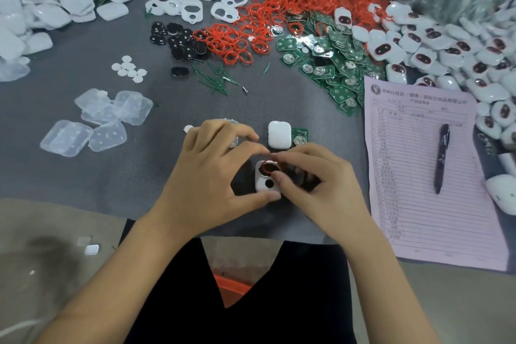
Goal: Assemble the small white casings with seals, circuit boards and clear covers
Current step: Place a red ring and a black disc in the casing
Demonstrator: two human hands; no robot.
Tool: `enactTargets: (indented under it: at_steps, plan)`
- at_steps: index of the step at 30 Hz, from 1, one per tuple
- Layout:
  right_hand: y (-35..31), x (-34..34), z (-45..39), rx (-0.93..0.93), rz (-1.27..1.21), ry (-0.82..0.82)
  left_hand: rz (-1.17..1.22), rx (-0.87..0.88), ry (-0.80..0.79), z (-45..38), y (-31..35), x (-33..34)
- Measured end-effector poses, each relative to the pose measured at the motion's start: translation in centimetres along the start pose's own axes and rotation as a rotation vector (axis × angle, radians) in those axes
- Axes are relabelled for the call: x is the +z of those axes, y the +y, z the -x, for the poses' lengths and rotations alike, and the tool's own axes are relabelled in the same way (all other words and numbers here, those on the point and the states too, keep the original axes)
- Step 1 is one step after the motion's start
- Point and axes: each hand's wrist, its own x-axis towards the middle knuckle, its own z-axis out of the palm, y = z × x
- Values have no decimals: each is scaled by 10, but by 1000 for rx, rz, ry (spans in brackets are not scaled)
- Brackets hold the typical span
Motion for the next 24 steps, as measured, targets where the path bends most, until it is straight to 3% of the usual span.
enactTargets:
  at_steps: [5,24]
  plan:
    - [-1,0,-2,14,8,-32,-9,-3,-90,-2,1,0]
    - [-7,3,0,34,32,-33,32,18,-72,-2,1,2]
